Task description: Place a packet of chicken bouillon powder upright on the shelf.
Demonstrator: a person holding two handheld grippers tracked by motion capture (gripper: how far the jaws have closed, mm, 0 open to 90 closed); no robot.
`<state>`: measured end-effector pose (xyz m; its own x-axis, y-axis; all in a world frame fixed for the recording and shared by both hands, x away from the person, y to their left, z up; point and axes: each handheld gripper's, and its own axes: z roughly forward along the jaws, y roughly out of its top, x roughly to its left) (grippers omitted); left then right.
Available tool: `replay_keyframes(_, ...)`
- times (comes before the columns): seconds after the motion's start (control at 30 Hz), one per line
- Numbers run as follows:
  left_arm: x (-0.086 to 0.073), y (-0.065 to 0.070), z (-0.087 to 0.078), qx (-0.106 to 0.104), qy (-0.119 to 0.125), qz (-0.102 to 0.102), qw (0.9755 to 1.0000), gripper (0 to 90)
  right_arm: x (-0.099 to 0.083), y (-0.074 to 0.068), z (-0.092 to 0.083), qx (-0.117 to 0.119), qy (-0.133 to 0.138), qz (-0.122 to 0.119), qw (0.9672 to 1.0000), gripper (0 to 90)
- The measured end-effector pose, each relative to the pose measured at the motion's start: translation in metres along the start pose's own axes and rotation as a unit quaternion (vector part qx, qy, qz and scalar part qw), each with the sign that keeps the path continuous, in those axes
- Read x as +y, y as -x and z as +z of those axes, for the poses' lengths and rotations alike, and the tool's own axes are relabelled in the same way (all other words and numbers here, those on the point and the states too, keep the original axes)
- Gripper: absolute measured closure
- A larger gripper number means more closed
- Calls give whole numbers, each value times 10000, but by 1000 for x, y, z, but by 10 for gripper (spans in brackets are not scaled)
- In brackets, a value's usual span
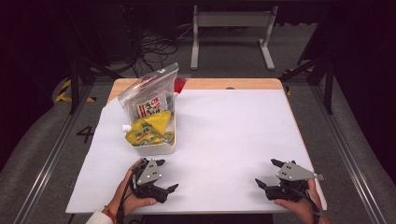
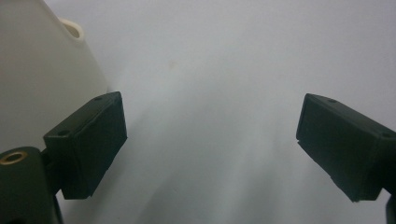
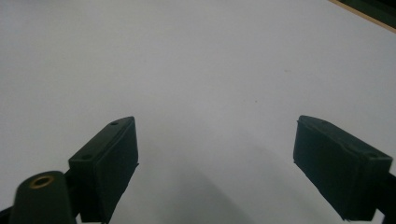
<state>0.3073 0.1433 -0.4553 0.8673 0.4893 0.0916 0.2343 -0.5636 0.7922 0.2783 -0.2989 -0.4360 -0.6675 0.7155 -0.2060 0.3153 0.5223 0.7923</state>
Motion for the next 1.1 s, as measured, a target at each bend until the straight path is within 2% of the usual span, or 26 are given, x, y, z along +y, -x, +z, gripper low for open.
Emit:
replay_keyframes(0.23,-1,-2,0,-22,23,-65,10000,84,2,-3,0,-38,25,-33,10000,131)
replay_keyframes(0.3,0,-3,-2,-103,108,-204,9997,85,2,-4,0,-43,24,-29,10000,132)
replay_keyframes(0.43,1,-2,-3,-104,150,-166,9997,85,3,-3,-1,-61,69,-7,10000,131)
replay_keyframes(0.6,1,-4,-2,-112,105,-198,9997,85,2,-2,0,-56,66,-6,10000,131)
replay_keyframes(0.77,0,-3,-2,-98,70,-129,9998,85,1,-3,1,-38,41,-9,10000,132)
replay_keyframes(1.1,1,-5,-3,-53,104,-152,9998,85,1,-3,2,-7,19,-29,10000,131)
